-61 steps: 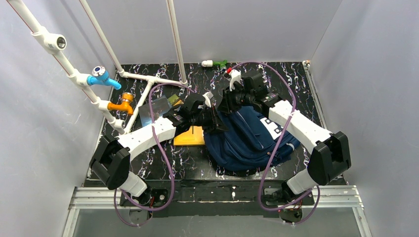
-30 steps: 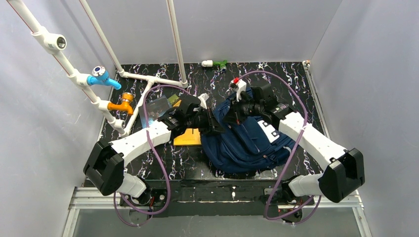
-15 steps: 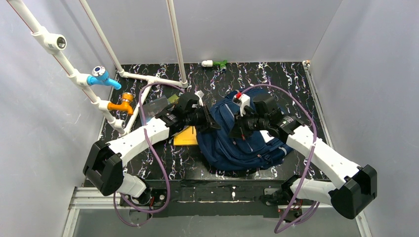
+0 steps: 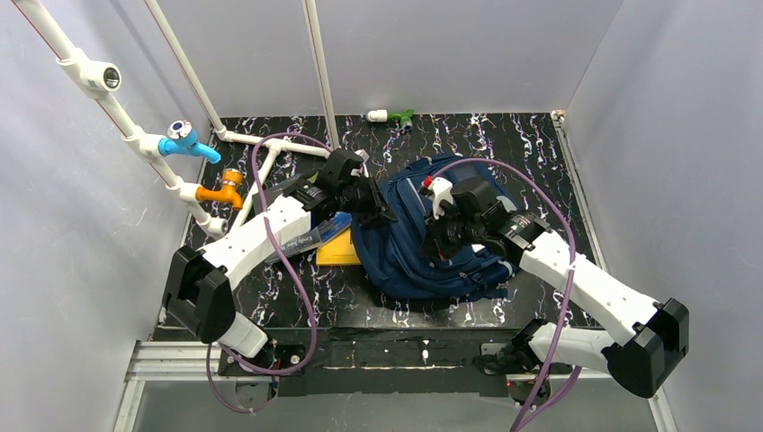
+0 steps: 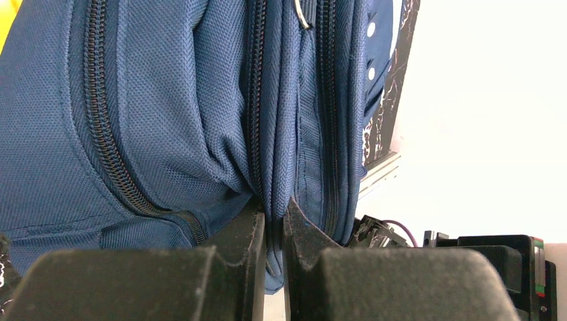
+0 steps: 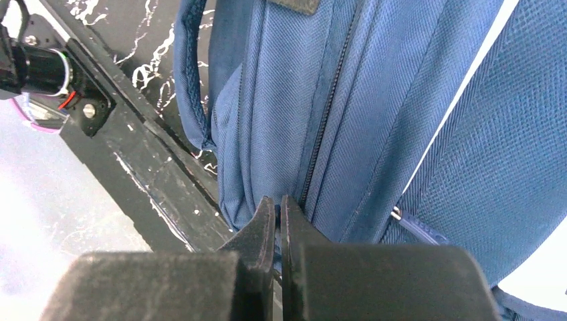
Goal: Pack the student bag
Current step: Zip the student bag at the center of the board.
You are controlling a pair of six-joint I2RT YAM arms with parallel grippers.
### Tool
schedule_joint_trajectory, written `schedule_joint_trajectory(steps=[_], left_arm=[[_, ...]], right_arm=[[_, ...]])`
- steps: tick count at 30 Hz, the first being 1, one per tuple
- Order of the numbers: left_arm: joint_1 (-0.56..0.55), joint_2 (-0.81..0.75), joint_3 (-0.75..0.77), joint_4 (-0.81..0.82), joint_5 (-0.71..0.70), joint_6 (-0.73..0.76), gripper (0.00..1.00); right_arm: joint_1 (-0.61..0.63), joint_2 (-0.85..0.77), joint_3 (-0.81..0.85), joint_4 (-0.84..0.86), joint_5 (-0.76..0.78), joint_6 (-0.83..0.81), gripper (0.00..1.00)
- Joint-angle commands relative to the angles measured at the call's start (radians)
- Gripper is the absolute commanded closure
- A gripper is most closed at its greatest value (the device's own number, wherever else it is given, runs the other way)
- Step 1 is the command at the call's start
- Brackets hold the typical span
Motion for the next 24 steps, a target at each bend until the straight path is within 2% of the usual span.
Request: schedule_joint_trajectory(steps=[1, 6, 12, 18, 24], left_arm=[[0.067, -0.016, 0.091, 0.073, -0.137, 0.054, 1.0], [0.091, 0.016, 0.121, 0.042, -0.129, 0.074, 1.0], [0.123, 0.053, 0.14, 0.034, -0.105, 0.079, 1.0], [0.138, 0.051, 0.127, 0.048, -0.087, 0.079, 1.0], [0.151, 0.039, 0.109, 0.06, -0.06, 0.069, 1.0]], right_arm=[[0.031, -0.004, 0.021, -0.288, 0.089, 0.011, 0.99], [0.06, 0.019, 0.044, -0.373, 0.157, 0.042, 0.99], [0.189, 0.041, 0.036, -0.409, 0.32, 0.139, 0.99], [0.267, -0.002, -0.044, -0.426, 0.38, 0.267, 0.99], [0.275, -0.067, -0.087, -0.461, 0.372, 0.372, 0.99]])
